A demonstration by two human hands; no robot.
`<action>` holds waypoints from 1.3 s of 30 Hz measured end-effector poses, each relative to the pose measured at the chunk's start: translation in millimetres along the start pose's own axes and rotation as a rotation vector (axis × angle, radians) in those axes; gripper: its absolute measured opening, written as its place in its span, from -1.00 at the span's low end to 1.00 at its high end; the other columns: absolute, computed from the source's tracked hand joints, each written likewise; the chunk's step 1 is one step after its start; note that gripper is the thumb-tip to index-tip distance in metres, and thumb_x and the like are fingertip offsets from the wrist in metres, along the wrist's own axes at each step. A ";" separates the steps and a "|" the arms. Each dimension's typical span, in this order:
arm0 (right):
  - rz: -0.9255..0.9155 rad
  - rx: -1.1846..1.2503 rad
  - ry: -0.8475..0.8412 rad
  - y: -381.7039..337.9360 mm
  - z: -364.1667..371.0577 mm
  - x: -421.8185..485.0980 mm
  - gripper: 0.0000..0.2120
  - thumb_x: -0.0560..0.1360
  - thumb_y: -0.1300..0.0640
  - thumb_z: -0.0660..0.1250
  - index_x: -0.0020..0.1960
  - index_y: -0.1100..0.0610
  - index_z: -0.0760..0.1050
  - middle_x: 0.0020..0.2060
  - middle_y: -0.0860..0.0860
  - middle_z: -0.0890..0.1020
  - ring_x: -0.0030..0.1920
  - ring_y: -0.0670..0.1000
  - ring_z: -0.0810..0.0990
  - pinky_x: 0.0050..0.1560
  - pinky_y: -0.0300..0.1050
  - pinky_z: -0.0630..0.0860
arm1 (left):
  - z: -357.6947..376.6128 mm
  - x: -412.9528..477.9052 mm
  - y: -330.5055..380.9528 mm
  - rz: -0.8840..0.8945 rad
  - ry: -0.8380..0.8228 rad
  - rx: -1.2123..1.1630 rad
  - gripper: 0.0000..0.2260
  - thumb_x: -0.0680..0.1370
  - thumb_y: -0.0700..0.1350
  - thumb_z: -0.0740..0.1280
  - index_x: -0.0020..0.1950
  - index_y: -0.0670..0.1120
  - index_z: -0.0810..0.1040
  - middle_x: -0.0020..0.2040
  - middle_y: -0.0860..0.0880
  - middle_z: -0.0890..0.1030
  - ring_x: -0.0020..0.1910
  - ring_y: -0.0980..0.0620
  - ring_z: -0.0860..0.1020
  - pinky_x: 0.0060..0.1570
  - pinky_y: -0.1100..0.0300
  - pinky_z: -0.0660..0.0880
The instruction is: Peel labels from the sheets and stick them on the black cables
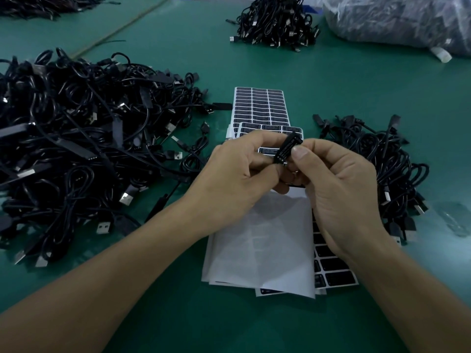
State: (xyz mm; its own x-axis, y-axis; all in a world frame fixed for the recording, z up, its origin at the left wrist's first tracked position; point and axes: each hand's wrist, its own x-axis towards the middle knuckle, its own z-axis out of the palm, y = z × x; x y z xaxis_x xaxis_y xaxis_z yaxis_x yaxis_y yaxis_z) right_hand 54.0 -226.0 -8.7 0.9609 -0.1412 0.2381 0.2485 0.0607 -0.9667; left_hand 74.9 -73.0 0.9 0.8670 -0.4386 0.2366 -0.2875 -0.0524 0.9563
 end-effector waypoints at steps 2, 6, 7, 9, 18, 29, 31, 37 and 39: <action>-0.005 -0.010 -0.003 0.2 -0.2 -0.1 -0.86 0.59 0.30 0.32 -0.12 0.21 0.61 -0.30 0.02 0.65 -0.30 -0.07 0.65 -0.18 -0.20 0.60 | 0.0 0.0 -0.1 0.002 -0.003 0.006 -0.69 0.59 -0.29 0.32 0.18 0.11 0.53 -0.17 0.08 0.74 -0.18 0.11 0.71 -0.16 0.41 0.52; -0.022 -0.043 -0.002 0.5 -0.3 0.1 -0.86 0.59 0.30 0.32 -0.12 0.22 0.60 -0.31 0.00 0.66 -0.30 -0.09 0.65 -0.19 -0.25 0.59 | -0.6 0.1 -0.2 0.004 -0.002 0.012 -0.70 0.59 -0.27 0.32 0.18 0.11 0.54 -0.17 0.08 0.74 -0.18 0.11 0.71 -0.16 0.41 0.53; -0.025 -0.047 -0.004 0.4 -0.6 0.3 -0.86 0.59 0.30 0.32 -0.12 0.22 0.60 -0.31 0.00 0.66 -0.30 -0.10 0.65 -0.19 -0.26 0.59 | -0.4 0.1 -0.3 0.001 -0.001 0.015 -0.70 0.59 -0.26 0.32 0.18 0.12 0.54 -0.17 0.09 0.74 -0.17 0.11 0.71 -0.16 0.40 0.53; -0.030 -0.052 -0.010 0.6 -1.1 0.5 -0.86 0.59 0.30 0.32 -0.12 0.22 0.61 -0.30 0.01 0.65 -0.30 -0.10 0.64 -0.19 -0.26 0.58 | -0.2 0.2 -0.7 -0.005 0.001 0.014 -0.71 0.58 -0.24 0.33 0.18 0.12 0.54 -0.17 0.09 0.74 -0.17 0.11 0.71 -0.15 0.39 0.53; -0.054 -0.113 0.002 -1.7 0.5 -1.0 -0.86 0.59 0.31 0.32 -0.13 0.23 0.60 -0.33 -0.02 0.64 -0.33 -0.15 0.61 -0.23 -0.31 0.56 | -1.3 -0.6 0.0 -0.013 0.001 0.013 -0.74 0.58 -0.27 0.34 0.13 0.08 0.55 -0.18 0.07 0.74 -0.17 0.08 0.72 -0.15 0.36 0.55; -0.117 -0.151 0.056 -4.2 4.4 -5.4 -0.87 0.56 0.30 0.37 -0.12 0.15 0.63 -0.28 0.04 0.70 -0.29 -0.03 0.69 -0.19 -0.20 0.63 | -1.6 -2.8 5.7 -0.061 0.029 -0.036 -0.87 0.62 -0.24 0.35 0.15 -0.10 0.55 -0.18 0.01 0.75 -0.19 0.06 0.72 -0.20 0.32 0.57; -0.121 -0.158 0.060 -4.3 4.5 -5.9 -0.89 0.56 0.29 0.38 -0.11 0.14 0.64 -0.24 0.06 0.71 -0.25 0.01 0.70 -0.15 -0.17 0.64 | -1.3 -2.5 5.9 -0.077 0.038 -0.025 -0.89 0.64 -0.22 0.31 0.15 -0.12 0.55 -0.19 -0.01 0.74 -0.21 0.05 0.72 -0.22 0.32 0.56; -0.146 -0.213 0.069 -4.4 5.6 -7.6 -0.89 0.54 0.28 0.41 -0.10 0.09 0.64 -0.22 0.03 0.72 -0.22 0.02 0.71 -0.15 -0.17 0.65 | -1.2 -2.0 4.5 -0.086 0.032 -0.013 -0.95 0.65 -0.24 0.29 0.08 -0.16 0.53 -0.23 -0.01 0.74 -0.24 0.04 0.72 -0.24 0.28 0.58; -0.155 -0.221 0.071 -4.1 6.0 -8.6 -0.88 0.54 0.27 0.41 -0.10 0.07 0.63 -0.22 0.00 0.72 -0.23 0.00 0.72 -0.17 -0.20 0.64 | -1.3 -1.9 4.6 -0.085 0.022 -0.017 -0.95 0.65 -0.25 0.28 0.04 -0.13 0.52 -0.24 0.01 0.73 -0.24 0.04 0.72 -0.25 0.29 0.57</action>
State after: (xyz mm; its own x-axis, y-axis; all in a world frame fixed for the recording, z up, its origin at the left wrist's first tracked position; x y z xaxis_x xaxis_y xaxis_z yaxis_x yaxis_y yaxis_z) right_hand 45.4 -219.1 -6.2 0.9004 -0.2016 0.3856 0.3521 -0.1832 -0.9179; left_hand 72.6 -71.2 5.1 0.8967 -0.4136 0.1575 -0.2053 -0.0735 0.9759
